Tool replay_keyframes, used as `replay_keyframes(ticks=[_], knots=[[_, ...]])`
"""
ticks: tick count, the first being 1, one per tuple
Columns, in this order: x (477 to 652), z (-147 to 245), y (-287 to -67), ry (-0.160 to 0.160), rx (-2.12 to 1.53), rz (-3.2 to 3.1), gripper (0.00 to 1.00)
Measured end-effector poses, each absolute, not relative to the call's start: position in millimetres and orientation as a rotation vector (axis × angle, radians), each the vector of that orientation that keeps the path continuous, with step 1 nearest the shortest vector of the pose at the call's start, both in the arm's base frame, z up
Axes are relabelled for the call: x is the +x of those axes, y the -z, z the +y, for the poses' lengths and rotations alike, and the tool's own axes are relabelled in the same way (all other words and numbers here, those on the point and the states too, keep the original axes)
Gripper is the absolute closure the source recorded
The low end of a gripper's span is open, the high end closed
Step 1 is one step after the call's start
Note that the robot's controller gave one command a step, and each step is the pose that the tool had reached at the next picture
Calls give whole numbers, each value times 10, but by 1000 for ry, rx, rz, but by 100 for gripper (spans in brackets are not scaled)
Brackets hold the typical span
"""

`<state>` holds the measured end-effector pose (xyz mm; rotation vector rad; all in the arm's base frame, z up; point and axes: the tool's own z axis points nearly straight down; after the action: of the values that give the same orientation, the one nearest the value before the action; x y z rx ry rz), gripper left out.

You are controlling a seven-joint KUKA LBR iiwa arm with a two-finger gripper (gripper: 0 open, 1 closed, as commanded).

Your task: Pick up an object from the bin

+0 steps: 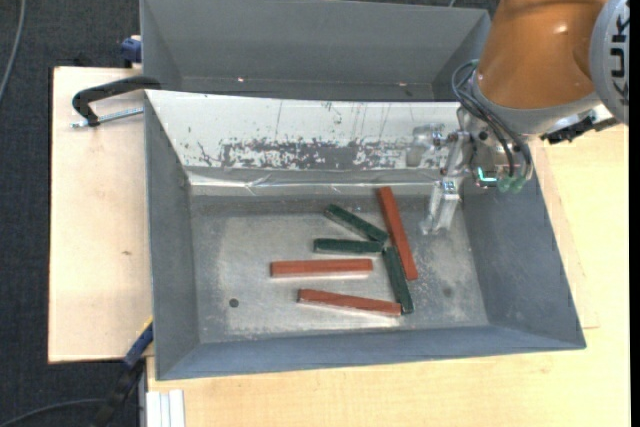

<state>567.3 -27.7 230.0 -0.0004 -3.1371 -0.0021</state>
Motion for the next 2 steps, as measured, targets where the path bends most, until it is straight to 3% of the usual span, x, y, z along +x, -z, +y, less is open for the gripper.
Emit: replay_keyframes(ticks=[1, 2], knots=[[5688, -278, -2343, 1, 1, -3145, 0], [5727, 23, -1637, 2, -4, -3148, 0]])
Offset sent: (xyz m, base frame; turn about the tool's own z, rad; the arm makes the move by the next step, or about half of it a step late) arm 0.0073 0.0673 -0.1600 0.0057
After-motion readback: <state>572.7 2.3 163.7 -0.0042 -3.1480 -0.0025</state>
